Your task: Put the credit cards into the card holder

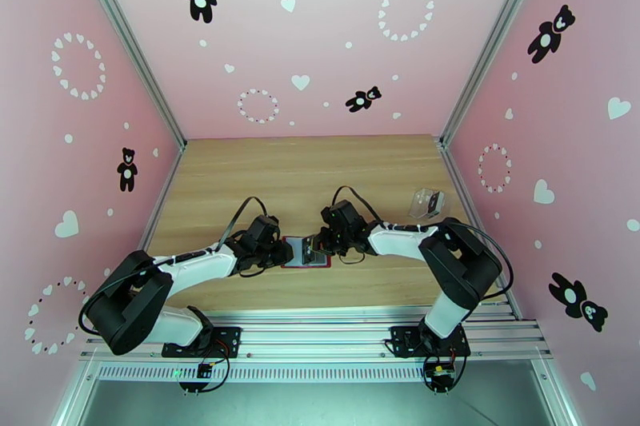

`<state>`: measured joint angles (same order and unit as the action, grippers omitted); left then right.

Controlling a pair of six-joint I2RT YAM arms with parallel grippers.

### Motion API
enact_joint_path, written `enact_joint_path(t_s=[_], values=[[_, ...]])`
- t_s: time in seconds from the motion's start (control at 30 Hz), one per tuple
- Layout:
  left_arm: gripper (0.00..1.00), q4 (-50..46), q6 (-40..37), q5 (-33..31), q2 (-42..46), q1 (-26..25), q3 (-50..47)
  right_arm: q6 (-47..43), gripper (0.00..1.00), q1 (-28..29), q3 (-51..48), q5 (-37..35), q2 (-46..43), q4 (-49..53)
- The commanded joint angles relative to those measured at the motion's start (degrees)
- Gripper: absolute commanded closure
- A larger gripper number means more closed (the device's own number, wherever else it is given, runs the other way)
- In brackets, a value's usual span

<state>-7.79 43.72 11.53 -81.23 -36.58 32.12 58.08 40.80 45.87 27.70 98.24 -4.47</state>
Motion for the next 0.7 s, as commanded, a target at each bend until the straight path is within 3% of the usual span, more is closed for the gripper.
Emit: enact_joint_path(t_s=[0.0, 0.67], values=[[0.68, -0.8, -0.9, -0.4, -0.8, -0.5, 1.1, 0.6, 1.00, 0.0, 0.3, -2.2, 1.7, 0.2], [0.68, -1.0, -0.9, -0.4, -0.2, -0.5, 0.8, 1.5, 1.00, -0.5, -1.5, -5.2, 0.3, 0.9]])
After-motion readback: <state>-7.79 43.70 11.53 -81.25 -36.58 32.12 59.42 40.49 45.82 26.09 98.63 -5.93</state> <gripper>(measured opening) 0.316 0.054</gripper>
